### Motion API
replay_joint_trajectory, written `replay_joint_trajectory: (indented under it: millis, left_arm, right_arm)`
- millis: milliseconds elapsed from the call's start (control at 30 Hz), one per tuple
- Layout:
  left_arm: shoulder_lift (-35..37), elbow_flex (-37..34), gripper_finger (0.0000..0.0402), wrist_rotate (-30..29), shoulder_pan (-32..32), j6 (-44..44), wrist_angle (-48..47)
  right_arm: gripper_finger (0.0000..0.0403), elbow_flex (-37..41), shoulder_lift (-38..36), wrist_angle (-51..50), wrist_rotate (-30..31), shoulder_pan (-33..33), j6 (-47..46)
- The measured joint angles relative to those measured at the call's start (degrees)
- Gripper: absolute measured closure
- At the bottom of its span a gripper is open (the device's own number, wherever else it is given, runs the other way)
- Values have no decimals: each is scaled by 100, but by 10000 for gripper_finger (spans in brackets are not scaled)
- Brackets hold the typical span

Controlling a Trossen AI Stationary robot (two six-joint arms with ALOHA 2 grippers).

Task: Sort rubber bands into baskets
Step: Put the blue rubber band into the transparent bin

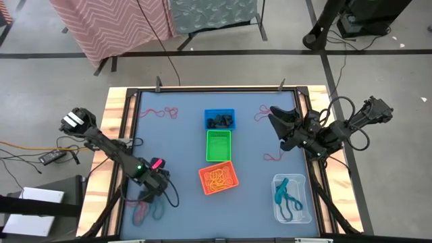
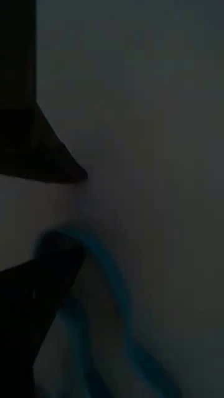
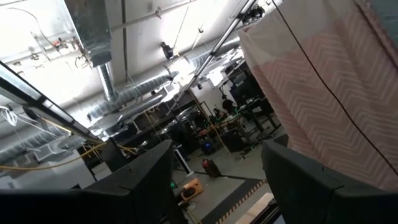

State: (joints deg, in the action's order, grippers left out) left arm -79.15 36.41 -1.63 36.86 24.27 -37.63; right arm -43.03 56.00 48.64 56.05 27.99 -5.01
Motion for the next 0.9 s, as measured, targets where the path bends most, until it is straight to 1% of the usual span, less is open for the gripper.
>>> replay_joint_trajectory:
  millis: [100, 167, 233, 267, 367, 467, 533, 633, 733, 833, 900]
  left_arm:
    - [2, 2, 259, -2, 0, 0, -334]
    - [2, 4, 310, 0, 0, 0, -416]
    - [2, 3, 369, 2, 0, 21, -351]
    - [0, 1, 384, 0, -10, 86, -244]
    - [-9, 123, 394, -96, -139, 289, 169]
    - [-4, 497, 397, -533, -429, 293, 18]
    - [3, 858, 398, -800, -668, 141, -26]
    - [15, 1618, 399, -963, -999, -259, 80]
    - [6, 2502, 399, -1228, -1226, -657, 47]
    - [-10, 3348, 400, -1574, -1369, -1125, 179]
    - [-120, 3854, 400, -1677, -1497, -1567, 384]
  right_arm:
    - [147, 0, -2, 1, 0, 0, 2]
    - [147, 0, -2, -1, 0, 0, 2]
    - [147, 0, -2, -9, 0, 0, 2]
    - [147, 0, -2, -27, 0, 0, 2]
    - [147, 0, -2, -40, 0, 0, 2]
    - [147, 0, -2, -36, -1, 0, 2]
    - [147, 0, -2, 28, -9, 0, 1]
    - [147, 0, -2, 335, -48, 0, 0]
    - [147, 0, -44, 576, -216, 0, 7]
    - [147, 0, -120, 588, -341, 12, 2]
    - [147, 0, -170, 581, -337, 49, 7]
